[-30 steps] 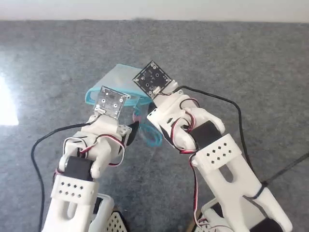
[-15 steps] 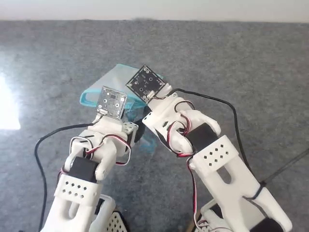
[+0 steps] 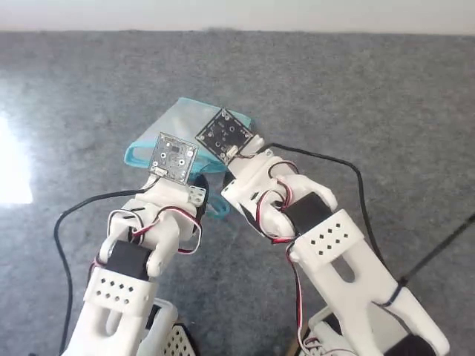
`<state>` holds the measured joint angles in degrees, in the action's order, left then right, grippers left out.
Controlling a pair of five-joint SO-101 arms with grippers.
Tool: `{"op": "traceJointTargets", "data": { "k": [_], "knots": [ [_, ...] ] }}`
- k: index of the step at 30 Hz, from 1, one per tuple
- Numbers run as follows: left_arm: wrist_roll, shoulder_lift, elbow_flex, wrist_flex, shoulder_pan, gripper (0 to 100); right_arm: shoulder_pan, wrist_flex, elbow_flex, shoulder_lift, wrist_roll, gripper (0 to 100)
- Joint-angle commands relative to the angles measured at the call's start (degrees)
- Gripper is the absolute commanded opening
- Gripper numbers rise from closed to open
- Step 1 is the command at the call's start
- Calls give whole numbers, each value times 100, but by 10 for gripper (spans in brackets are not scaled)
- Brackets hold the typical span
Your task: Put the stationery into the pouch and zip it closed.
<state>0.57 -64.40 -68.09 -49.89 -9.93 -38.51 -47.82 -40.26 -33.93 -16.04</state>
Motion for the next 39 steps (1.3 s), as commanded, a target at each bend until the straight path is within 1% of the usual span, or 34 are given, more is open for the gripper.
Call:
{"op": "traceJointTargets", "data": {
  "k": [1,3,4,8,10,13,16,20,22,24,27,31,34,37,39],
  "knots": [
    [-185,-88,101,114,-35,10,13,303,-211,-75,26,9],
    [-229,-88,101,114,-35,10,-4,365,-378,-101,26,22],
    [-229,-88,101,114,-35,10,-22,382,-431,-101,26,46],
    [-229,-88,101,114,-35,10,13,470,-448,-110,26,195],
    [-237,-88,119,70,-26,10,31,532,-457,-110,18,225],
    [-229,-88,215,-62,-26,10,13,541,-422,-233,26,226],
    [-132,-88,277,-132,-26,10,4,558,-563,-840,79,226],
    [-105,-88,277,-132,-26,10,4,1165,-1187,-1745,176,177],
    [-105,-88,277,-132,-26,10,4,1534,-1503,-1965,141,149],
    [-105,-88,277,-132,-26,10,4,1613,-1565,-1947,141,140],
    [-105,-88,277,-132,-26,10,-75,1516,-1556,-1771,123,165],
    [-105,-70,277,-132,-26,10,-418,1323,-1538,-1719,-158,191],
    [-132,-70,268,-149,-26,10,-426,936,-1389,-1719,-264,193],
    [-132,-79,277,-237,-26,10,-374,400,-1266,-1719,-668,234],
    [-123,-79,303,-246,-26,10,-374,338,-1275,-1684,-835,256]
  ]
}}
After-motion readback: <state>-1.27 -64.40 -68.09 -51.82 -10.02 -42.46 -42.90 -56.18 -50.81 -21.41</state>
